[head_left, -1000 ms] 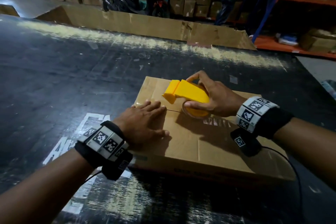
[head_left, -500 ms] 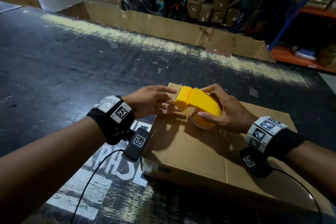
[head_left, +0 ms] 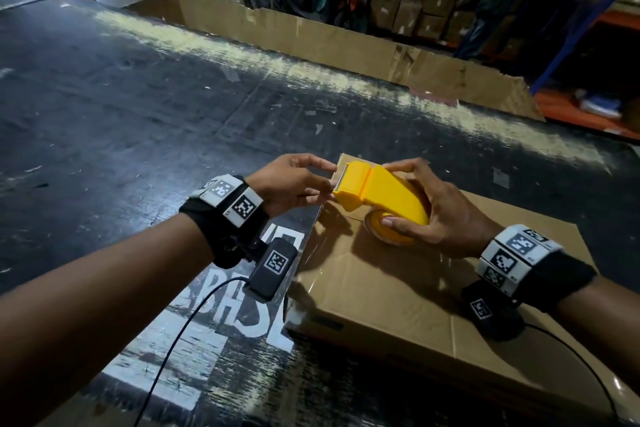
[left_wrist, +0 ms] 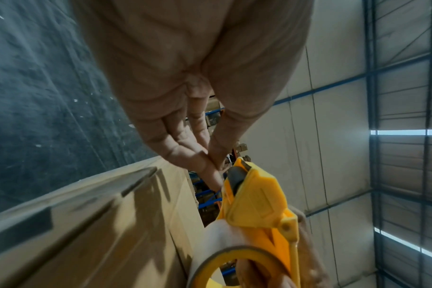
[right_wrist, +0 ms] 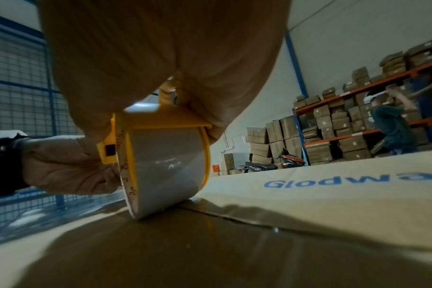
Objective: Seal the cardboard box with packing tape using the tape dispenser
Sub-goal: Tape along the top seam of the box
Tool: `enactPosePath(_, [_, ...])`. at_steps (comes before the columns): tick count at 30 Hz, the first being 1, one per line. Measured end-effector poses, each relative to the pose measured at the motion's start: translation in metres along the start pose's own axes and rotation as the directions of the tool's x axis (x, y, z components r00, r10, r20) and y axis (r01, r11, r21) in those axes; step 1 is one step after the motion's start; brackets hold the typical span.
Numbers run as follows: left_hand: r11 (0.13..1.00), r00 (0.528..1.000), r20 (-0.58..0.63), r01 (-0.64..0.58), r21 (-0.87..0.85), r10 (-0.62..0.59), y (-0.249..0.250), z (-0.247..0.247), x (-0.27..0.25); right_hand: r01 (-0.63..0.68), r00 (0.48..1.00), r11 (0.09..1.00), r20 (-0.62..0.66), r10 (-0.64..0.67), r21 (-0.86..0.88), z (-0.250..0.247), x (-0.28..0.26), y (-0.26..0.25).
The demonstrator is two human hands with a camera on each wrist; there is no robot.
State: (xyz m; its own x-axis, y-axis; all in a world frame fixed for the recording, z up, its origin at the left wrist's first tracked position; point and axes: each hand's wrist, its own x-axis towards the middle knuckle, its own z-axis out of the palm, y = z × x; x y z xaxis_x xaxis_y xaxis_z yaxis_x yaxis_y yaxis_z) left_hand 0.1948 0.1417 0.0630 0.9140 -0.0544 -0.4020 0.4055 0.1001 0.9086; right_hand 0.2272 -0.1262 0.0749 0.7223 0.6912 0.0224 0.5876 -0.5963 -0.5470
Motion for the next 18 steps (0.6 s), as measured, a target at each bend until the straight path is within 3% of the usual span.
enactPosePath(6, [0.994, 0.990, -0.101, -0.088, 0.062, 0.094, -0.005, -0.003, -0.005, 0.062, 0.994, 0.987, 0.094, -0.049, -0.148, -0.008, 0.004, -0.003])
enactPosePath(9, [0.995, 0.973, -0.209, -0.095, 0.020, 0.098, -0.015, -0.027, -0.002, 0.051, 0.993, 0.975, 0.115, -0.026, -0.216, -0.019, 0.001, 0.005])
enactPosePath(18, [0.996, 0.986, -0.168, 0.007, -0.094, -0.022, -0.040, -0.043, 0.002, 0.032, 0.980, 0.973, 0.200, 0.015, -0.230, -0.019, 0.005, 0.008])
